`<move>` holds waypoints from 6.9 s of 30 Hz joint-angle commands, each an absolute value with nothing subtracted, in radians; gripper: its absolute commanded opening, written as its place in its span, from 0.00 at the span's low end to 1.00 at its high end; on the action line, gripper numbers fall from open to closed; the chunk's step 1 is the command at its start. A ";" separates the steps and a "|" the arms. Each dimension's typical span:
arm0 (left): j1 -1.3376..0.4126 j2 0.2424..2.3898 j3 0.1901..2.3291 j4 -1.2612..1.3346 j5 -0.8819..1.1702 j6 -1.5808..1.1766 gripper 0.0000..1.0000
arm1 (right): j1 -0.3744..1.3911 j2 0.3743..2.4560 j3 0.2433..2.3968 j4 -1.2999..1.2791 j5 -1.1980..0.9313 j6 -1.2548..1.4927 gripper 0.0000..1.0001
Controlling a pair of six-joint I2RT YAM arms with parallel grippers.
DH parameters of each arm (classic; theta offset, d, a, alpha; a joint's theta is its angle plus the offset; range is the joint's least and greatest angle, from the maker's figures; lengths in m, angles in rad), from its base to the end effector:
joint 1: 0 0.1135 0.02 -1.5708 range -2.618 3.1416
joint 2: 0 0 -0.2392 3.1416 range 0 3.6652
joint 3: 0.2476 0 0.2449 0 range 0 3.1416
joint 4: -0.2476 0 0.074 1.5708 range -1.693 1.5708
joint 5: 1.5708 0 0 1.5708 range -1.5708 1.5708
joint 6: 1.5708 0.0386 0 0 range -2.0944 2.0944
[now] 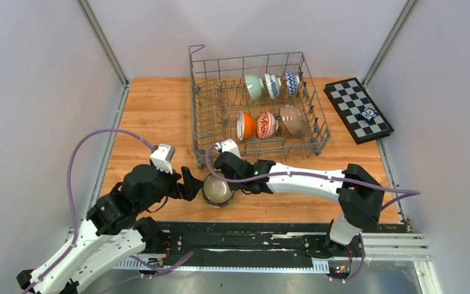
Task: Load the bowls into the dish rack
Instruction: Pick up the bowl from the center of the board.
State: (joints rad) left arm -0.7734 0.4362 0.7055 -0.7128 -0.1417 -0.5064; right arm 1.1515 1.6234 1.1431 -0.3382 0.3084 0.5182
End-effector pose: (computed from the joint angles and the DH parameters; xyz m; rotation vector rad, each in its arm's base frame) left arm 0.0879 -0.0782 0.2874 0.1837 2.0664 -0.6642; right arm 0.1518 0.3118 0.2150 -0.6025 2.3083 0.4486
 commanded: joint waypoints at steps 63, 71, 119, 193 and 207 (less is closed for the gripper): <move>-1.085 0.741 0.654 -0.546 -0.361 -0.705 0.20 | 1.319 1.411 1.271 -0.526 0.506 0.434 0.03; -1.086 0.721 0.642 -0.539 -0.371 -0.698 0.00 | 1.319 1.394 1.253 -0.527 0.531 0.436 0.04; -0.693 0.419 0.385 0.166 0.194 -0.844 0.00 | 1.242 0.913 0.767 0.174 0.140 0.612 0.97; -0.689 0.397 0.345 0.235 0.091 -0.904 0.18 | 1.243 0.977 0.817 0.407 0.091 0.604 0.02; -0.689 0.402 0.371 0.159 0.098 -0.890 0.55 | 1.244 0.939 0.835 0.345 0.166 0.553 0.02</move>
